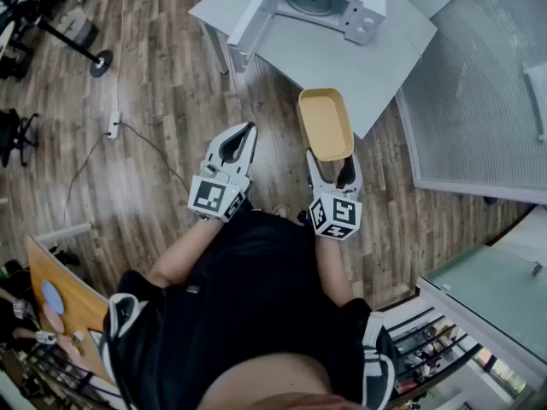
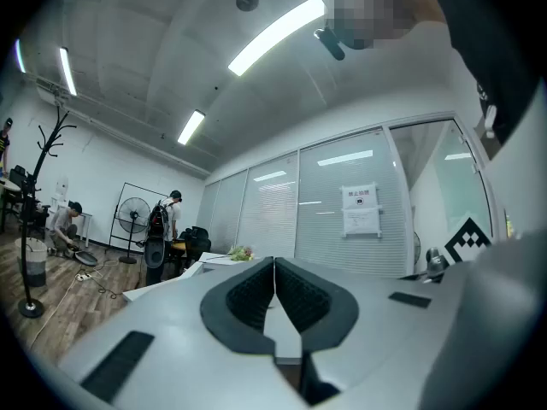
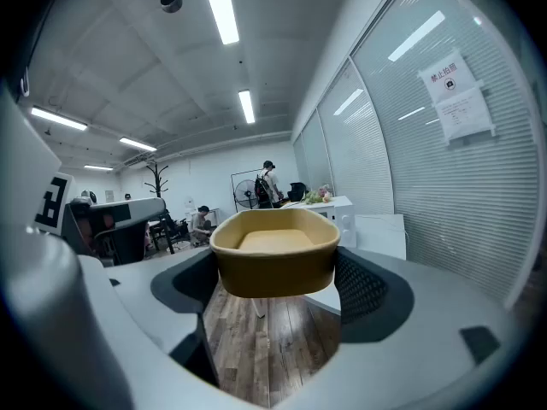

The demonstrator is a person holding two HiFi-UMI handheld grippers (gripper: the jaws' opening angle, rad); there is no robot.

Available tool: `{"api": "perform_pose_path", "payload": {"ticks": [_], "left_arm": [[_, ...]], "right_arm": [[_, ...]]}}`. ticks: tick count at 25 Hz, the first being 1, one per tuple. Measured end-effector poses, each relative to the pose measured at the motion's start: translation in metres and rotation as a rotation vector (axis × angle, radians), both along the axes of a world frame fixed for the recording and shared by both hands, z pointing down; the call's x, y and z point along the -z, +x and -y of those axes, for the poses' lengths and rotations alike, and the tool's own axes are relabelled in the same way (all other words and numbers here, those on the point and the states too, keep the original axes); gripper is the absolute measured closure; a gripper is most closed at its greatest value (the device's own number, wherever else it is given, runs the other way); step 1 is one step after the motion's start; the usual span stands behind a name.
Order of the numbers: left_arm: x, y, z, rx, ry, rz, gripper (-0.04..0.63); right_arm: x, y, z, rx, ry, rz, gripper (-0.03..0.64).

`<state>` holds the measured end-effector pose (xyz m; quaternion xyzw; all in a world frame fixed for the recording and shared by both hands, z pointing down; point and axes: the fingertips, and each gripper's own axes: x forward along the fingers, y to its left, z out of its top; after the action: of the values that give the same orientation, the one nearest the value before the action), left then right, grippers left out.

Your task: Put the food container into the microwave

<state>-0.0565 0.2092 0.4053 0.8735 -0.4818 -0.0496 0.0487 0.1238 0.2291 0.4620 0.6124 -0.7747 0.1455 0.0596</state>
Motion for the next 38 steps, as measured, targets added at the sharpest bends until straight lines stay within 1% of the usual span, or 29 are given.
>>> {"api": "perform_pose_path", "payload": {"ticks": [9,14,17,20,24,28,30,34,38], "left_arm": [[0.000,-0.009,0.001,0.009,0.004,-0.022,0.572],[-0.004,-0.017,0.005,0.000,-0.011,-0.033,0.572],[-0.003,-0.026,0.010,-0.009,-0.010,-0.032,0.572],[-0.004,-0.035,0.018,-0.012,-0.030,-0.025,0.572],[-0.007,-0.048,0.028,-0.047,-0.024,-0.029,0.572],[-0.010,-0.064,0.040,-0.068,-0.040,-0.028,0.572],[-0.013,-0.067,0.049,-0.085,-0.036,-0.039,0.572],[-0.021,-0.065,0.071,-0.085,-0.056,-0.047,0.572],[-0.026,-0.049,0.111,-0.089,-0.035,-0.059,0.572]], "right_arm": [[-0.002,-0.006,0.001,-0.004,-0.004,-0.006,0.176],[-0.006,-0.014,0.006,-0.017,-0.027,0.006,0.175],[-0.006,-0.023,0.010,-0.025,-0.031,0.006,0.175],[-0.008,-0.031,0.017,-0.035,-0.031,0.006,0.175],[-0.011,-0.043,0.026,-0.064,-0.030,0.011,0.175],[-0.014,-0.054,0.037,-0.101,-0.025,0.011,0.175],[-0.017,-0.058,0.047,-0.112,-0.025,0.010,0.175],[-0.028,-0.056,0.073,-0.110,-0.041,0.005,0.175],[-0.036,-0.045,0.125,-0.093,-0.030,0.003,0.175]]}}
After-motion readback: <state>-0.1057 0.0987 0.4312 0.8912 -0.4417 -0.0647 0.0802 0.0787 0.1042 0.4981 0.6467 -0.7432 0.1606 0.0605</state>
